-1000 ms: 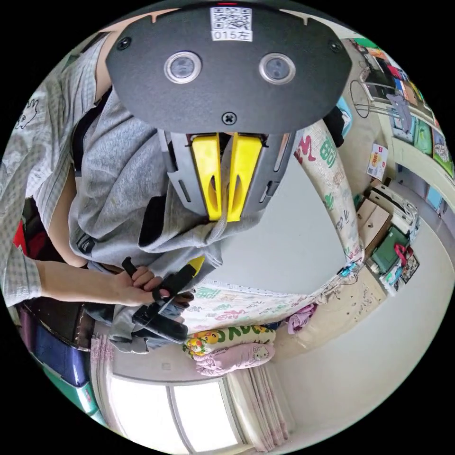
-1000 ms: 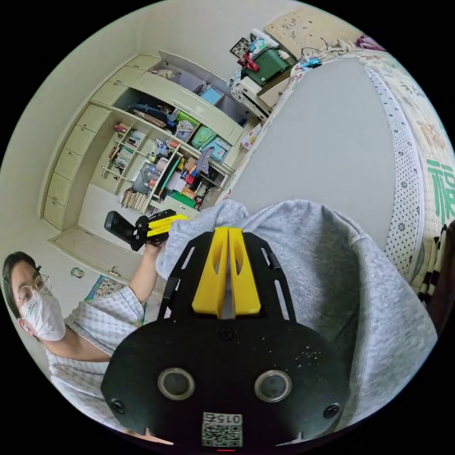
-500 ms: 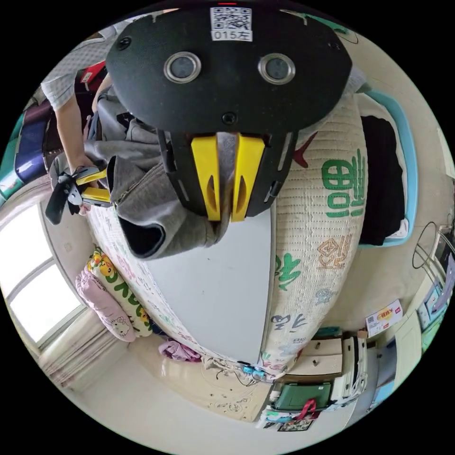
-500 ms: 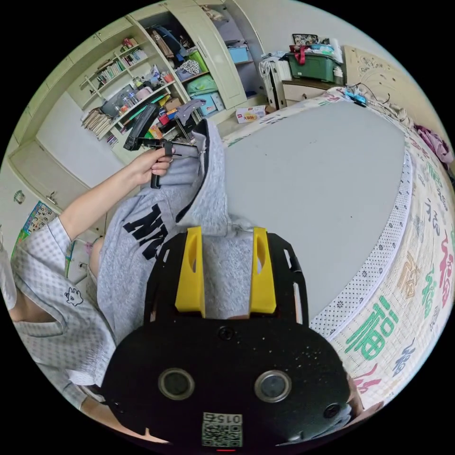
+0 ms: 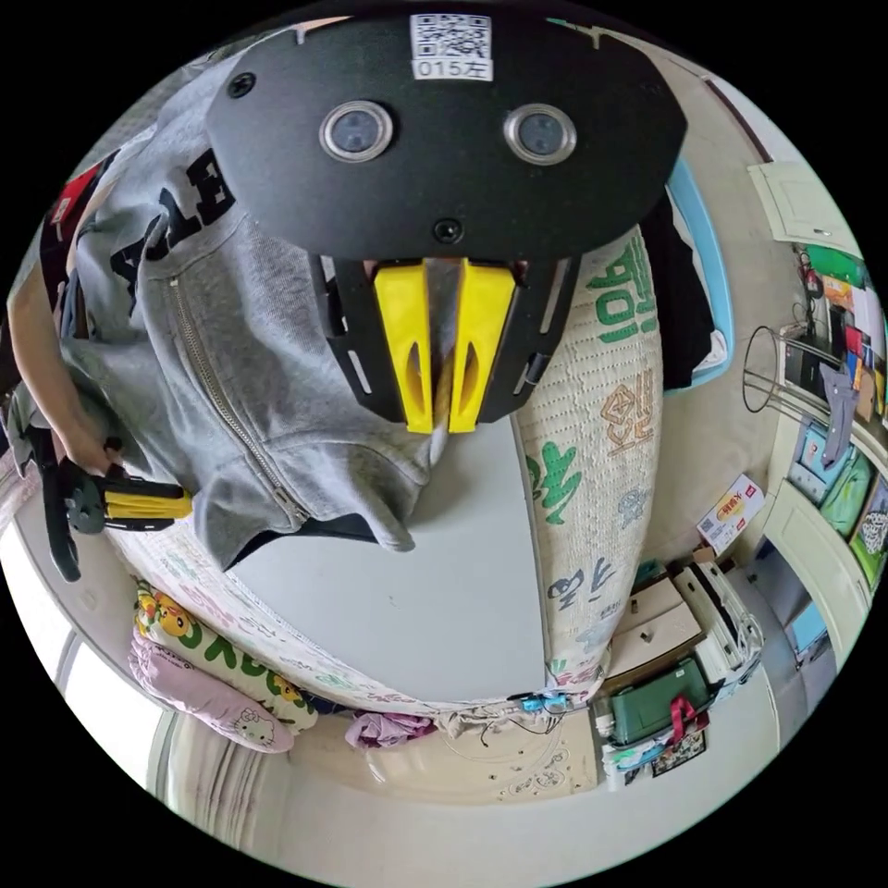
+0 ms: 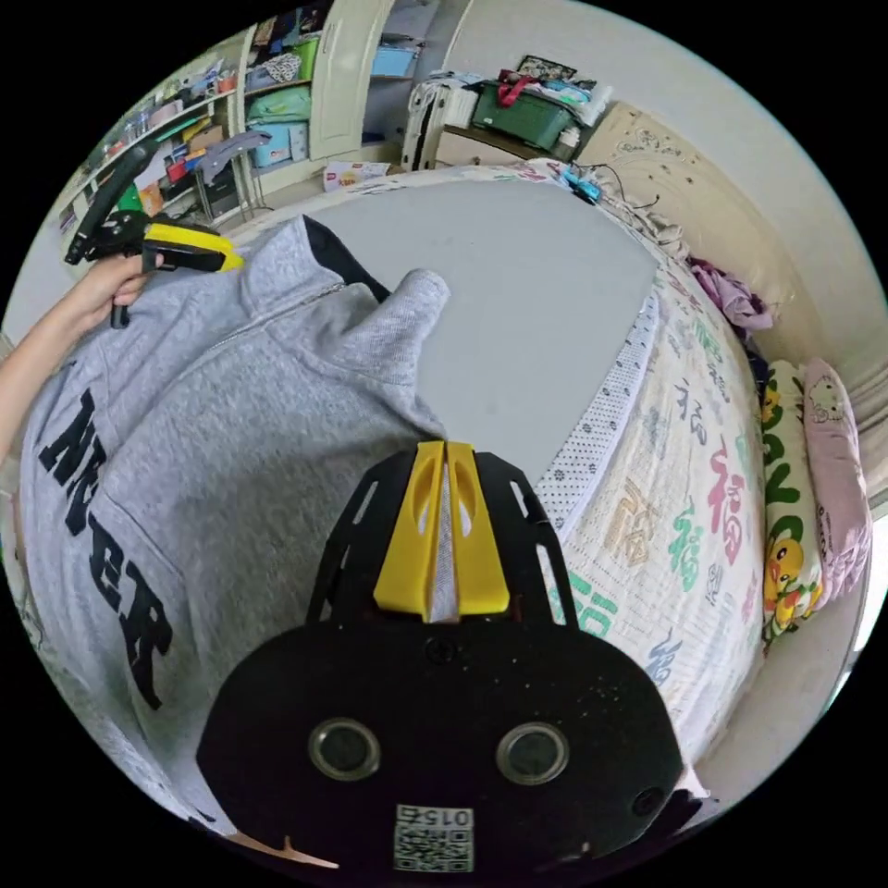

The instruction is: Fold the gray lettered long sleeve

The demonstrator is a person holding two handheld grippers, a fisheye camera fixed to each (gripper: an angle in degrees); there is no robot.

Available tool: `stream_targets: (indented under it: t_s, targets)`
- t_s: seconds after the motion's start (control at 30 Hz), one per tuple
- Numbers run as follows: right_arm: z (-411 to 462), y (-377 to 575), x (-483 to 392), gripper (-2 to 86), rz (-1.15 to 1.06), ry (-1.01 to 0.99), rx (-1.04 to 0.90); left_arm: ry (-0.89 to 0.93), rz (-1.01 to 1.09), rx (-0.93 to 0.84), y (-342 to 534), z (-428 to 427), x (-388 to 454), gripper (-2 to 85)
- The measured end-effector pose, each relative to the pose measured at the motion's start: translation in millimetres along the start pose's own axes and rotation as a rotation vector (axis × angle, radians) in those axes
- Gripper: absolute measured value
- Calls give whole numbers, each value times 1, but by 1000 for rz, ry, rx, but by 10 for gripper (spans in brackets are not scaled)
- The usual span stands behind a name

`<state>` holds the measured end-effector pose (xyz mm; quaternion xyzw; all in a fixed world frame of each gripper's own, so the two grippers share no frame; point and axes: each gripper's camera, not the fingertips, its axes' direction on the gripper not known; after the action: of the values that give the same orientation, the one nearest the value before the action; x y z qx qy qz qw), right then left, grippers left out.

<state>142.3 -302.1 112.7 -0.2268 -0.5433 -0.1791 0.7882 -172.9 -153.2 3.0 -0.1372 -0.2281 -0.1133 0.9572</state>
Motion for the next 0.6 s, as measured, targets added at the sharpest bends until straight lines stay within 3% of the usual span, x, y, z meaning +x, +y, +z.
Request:
stream_targets:
  t_s: [0.17,0.3,0.43,0.6]
  targets:
    - [-12,6,32,46,260,-112,46,-20,-82,24,10,-21,-6,60]
    - [-100,91,18,50,184,-265,280,169,-11,192,90,-115,-13,63]
    - [-204,277,-27,54,60,-476,493,274,-25,252,239,-217,-16,69]
    - [-234,491,-67,57,241,-550,501,220,-205,259,413,-282,-3,64]
